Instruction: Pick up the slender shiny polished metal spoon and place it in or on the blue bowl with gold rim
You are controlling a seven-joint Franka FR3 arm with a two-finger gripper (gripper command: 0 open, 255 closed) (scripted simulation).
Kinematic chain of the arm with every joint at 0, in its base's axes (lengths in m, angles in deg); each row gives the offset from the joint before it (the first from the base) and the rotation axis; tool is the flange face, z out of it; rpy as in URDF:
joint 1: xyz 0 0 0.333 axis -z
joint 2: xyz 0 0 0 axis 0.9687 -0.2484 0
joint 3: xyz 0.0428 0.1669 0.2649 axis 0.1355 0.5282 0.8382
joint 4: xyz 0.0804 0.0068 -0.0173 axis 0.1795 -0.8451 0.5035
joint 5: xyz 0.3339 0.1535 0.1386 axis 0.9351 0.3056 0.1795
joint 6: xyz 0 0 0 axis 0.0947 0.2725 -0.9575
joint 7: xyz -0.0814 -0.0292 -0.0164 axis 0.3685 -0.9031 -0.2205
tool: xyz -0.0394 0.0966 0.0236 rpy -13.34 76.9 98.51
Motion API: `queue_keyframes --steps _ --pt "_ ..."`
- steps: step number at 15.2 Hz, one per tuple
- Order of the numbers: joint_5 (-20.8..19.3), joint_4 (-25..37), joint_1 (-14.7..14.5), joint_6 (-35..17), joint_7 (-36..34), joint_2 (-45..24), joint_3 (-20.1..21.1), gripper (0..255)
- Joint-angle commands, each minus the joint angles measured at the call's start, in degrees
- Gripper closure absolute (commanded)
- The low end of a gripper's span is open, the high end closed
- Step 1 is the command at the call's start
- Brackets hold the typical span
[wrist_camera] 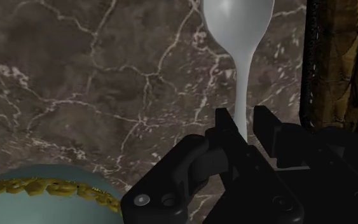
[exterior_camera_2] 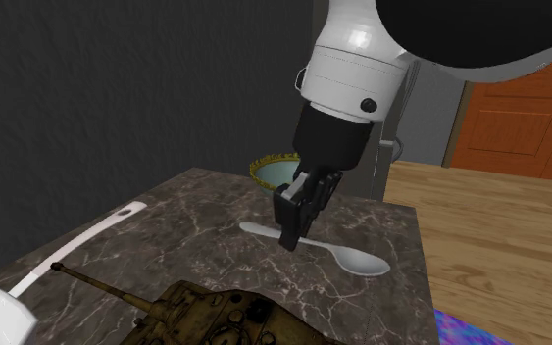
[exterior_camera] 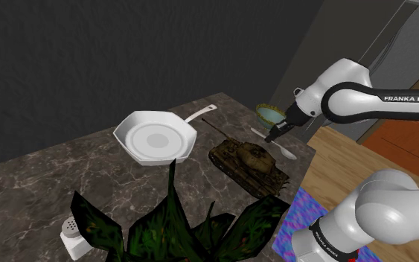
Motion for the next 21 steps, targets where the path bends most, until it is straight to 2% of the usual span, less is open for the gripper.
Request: queue_keyframes --steps 1,19,21 --pt "0.00 1.16 0.01 2.15 -0.45 0.98 0.35 255" --pt "-0.01 13.04 0.02 17.38 -2.32 4.41 1.62 255" --pt "-0.91 15.62 0.59 16.33 0.12 0.61 -0.77 255"
